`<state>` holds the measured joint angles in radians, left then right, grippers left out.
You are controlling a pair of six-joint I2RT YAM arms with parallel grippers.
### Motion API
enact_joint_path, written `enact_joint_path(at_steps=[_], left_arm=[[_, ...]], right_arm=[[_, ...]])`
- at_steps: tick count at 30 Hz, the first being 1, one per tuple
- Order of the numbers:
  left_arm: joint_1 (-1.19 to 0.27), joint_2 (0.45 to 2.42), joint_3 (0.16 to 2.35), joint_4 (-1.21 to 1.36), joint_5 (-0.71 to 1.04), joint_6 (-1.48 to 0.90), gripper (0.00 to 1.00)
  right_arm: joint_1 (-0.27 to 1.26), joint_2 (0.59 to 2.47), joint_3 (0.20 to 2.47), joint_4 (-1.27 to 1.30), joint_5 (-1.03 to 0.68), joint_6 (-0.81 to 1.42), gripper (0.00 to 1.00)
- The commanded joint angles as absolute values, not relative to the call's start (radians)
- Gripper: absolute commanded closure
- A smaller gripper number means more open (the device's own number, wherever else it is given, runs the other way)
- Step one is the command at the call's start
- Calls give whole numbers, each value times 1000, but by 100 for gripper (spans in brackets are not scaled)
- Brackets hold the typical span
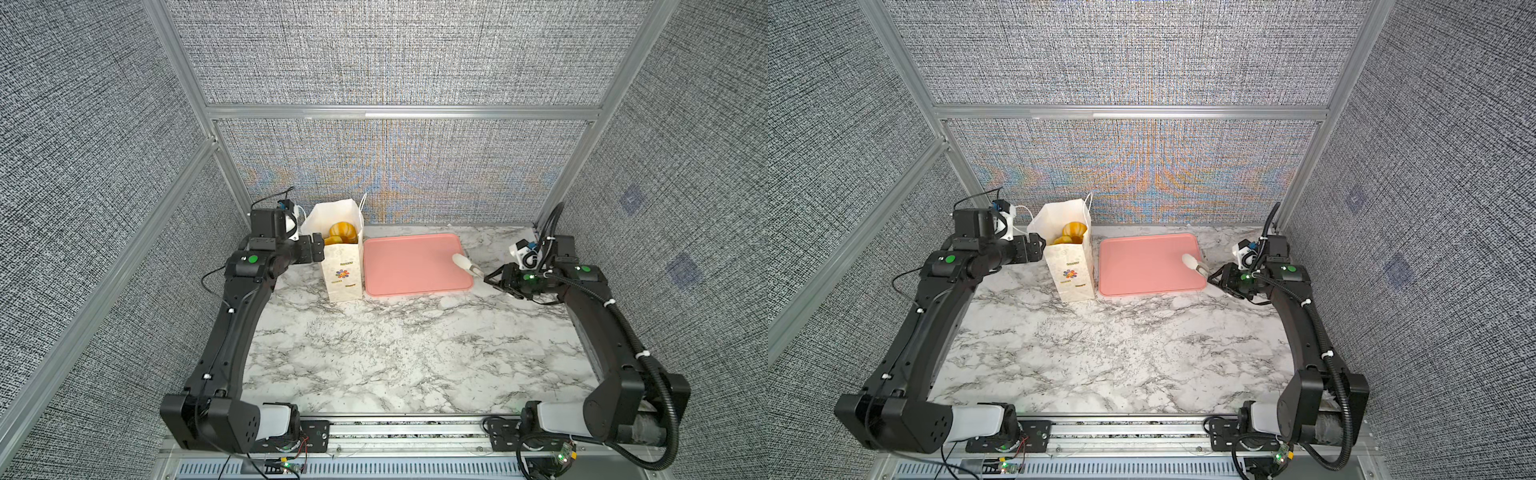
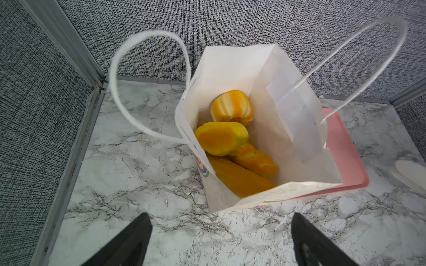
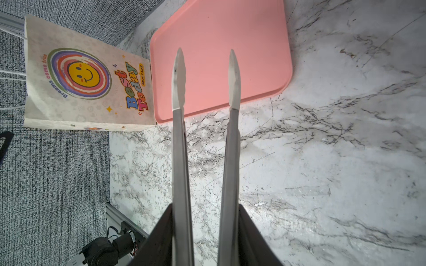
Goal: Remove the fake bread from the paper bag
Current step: 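Grip the paper bag's rim with the left gripper while the right lifts the tongs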
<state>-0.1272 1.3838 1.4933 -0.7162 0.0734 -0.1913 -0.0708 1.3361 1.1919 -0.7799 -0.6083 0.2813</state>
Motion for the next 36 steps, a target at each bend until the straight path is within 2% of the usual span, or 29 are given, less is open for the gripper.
enact_joint_path(at_steps=[1, 10, 13, 18, 23, 28, 36], left_arm=[[-132, 1455, 1553, -766, -33, -240, 7], [-138, 1645, 1670, -757, -98, -286, 16], [-138, 1681, 1698, -732, -92, -289, 23], [-139, 1746, 1761, -725, -74, -281, 53], [-137, 1790, 1810, -742, -69, -237, 100], [-137, 1783, 1821, -724, -222, -187, 100], [-119, 1731, 1744, -461, -453, 67, 100]], right_arm=[[-69, 1313, 1176, -802, -629, 257, 59], [-69, 1296, 1147, -810, -621, 226, 60], [-69, 1297, 1144, -811, -626, 221, 60], [-69, 1292, 1143, -805, -641, 225, 60], [-69, 1273, 1134, -807, -640, 229, 60], [-59, 1236, 1121, -799, -663, 253, 60], [21, 1192, 1122, -756, -661, 339, 62]])
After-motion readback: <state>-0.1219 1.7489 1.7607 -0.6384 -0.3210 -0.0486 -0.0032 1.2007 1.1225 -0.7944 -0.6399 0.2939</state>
